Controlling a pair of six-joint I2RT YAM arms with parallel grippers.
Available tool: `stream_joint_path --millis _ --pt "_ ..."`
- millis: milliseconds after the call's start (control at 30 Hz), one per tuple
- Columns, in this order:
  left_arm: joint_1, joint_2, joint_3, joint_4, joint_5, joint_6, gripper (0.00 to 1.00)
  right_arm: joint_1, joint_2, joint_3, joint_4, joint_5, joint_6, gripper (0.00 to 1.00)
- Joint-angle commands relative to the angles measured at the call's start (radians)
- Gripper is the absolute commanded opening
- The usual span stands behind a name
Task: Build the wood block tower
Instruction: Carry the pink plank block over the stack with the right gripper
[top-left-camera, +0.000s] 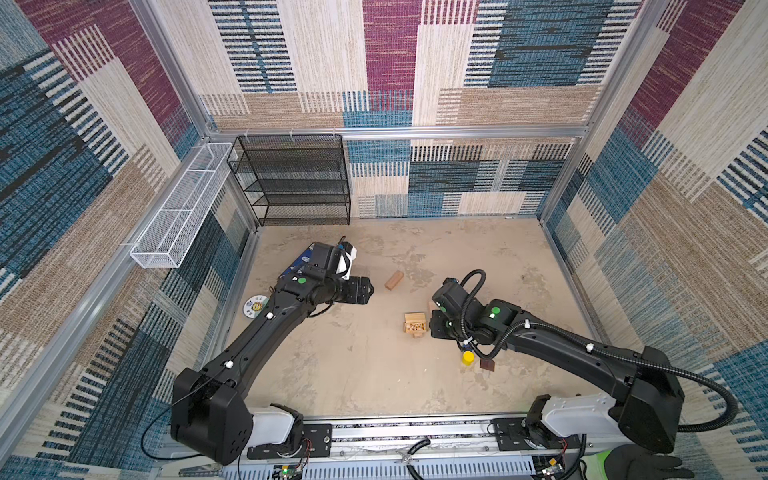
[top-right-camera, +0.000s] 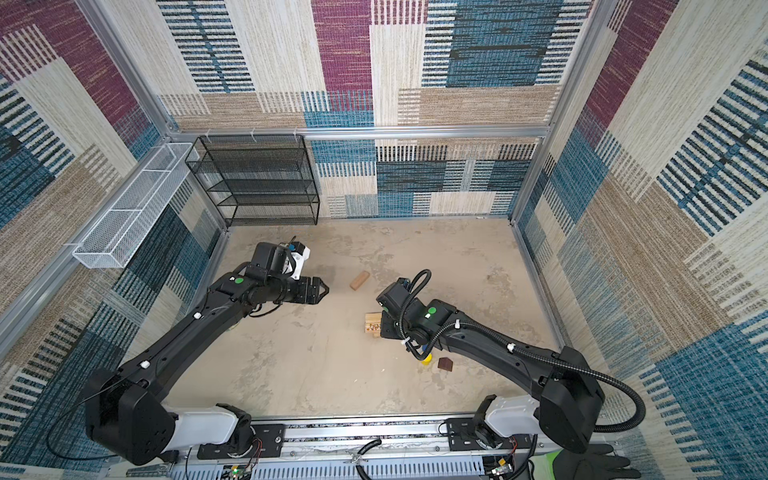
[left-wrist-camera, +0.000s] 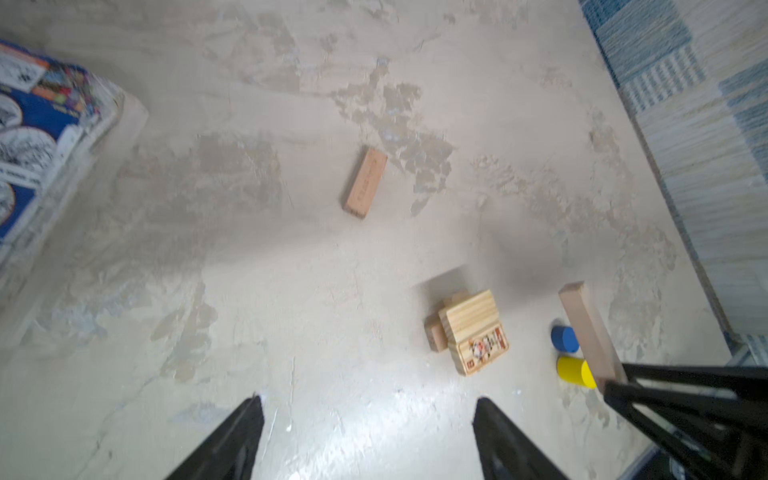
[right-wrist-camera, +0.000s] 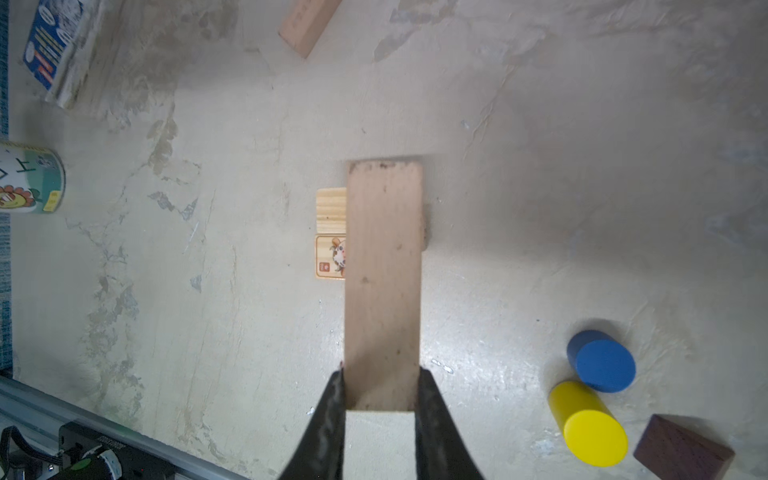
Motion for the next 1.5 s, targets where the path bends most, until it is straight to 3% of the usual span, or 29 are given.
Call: stream_joint_path --millis 0,200,733,1467 --pt "-0.001 -0.057 -0.073 -0.006 0.034 0.015 0.84 0.008 0.027 0.010 0.029 -0.015 0.021 0.00" --pt "-0.012 -0.115 -0.123 -0.040 0.018 0.068 0.84 0.021 0.063 0.003 0.038 -0.028 0.035 0.00" --pt "-0.012 -0.127 -0.115 -0.062 -0.025 0.068 0.84 0.039 0.205 0.053 0.037 -0.024 0.021 0.00" --pt "-0.012 -0.133 -0.115 -0.062 -0.031 0.065 0.84 0.039 0.228 0.083 0.040 0.056 0.020 0.00"
